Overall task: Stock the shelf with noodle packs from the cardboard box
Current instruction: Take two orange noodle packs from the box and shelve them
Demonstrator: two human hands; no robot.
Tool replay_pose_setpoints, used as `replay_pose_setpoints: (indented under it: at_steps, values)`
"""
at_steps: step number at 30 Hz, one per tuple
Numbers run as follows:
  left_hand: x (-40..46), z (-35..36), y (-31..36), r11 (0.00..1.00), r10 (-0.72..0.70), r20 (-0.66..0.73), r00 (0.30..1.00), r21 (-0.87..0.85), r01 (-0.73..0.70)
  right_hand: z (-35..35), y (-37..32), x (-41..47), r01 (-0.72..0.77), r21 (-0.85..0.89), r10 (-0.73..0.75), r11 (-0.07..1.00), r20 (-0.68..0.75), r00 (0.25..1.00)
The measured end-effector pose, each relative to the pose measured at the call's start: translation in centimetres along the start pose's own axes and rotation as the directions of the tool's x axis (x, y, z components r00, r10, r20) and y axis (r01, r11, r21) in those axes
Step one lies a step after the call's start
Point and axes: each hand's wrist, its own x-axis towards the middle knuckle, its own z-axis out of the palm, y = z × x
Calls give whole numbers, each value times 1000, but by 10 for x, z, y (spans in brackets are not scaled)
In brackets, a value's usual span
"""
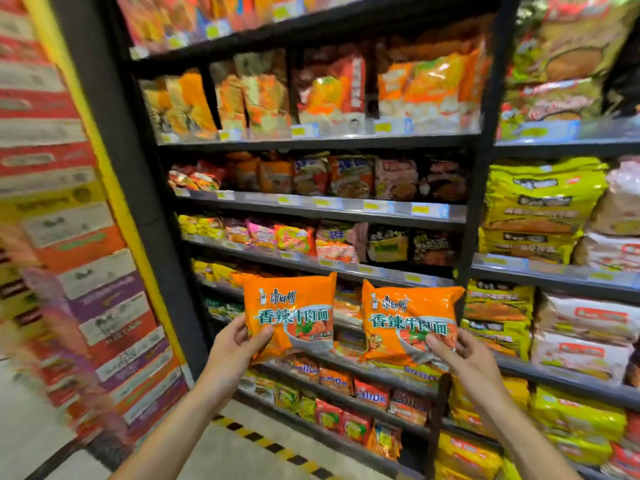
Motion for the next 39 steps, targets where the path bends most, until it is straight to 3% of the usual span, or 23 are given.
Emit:
replay_pose_setpoints:
  at_steps: [5, 10, 19, 28, 39]
  values:
    - [-22, -98, 16, 996, 90, -99, 991, -22, -92, 84, -39, -28, 45, 11, -46, 999, 40, 998]
    - [-35, -170, 22, 989, 123, -179, 976, -60, -135, 146, -53, -36, 98, -125, -86, 987, 102, 991]
    - [-14, -227, 20, 983, 149, -228, 962, -71, -168, 229, -82, -26, 134, -138, -113, 981, 152, 982]
    - [89, -242, 14, 980, 191, -177, 966, -19, -197, 278, -86, 52, 172, -52, -165, 984, 118, 979]
    - [294, -258, 11, 976, 215, -73, 974, 35, -213, 341, -97, 217, 219, 6, -219, 976, 20, 975]
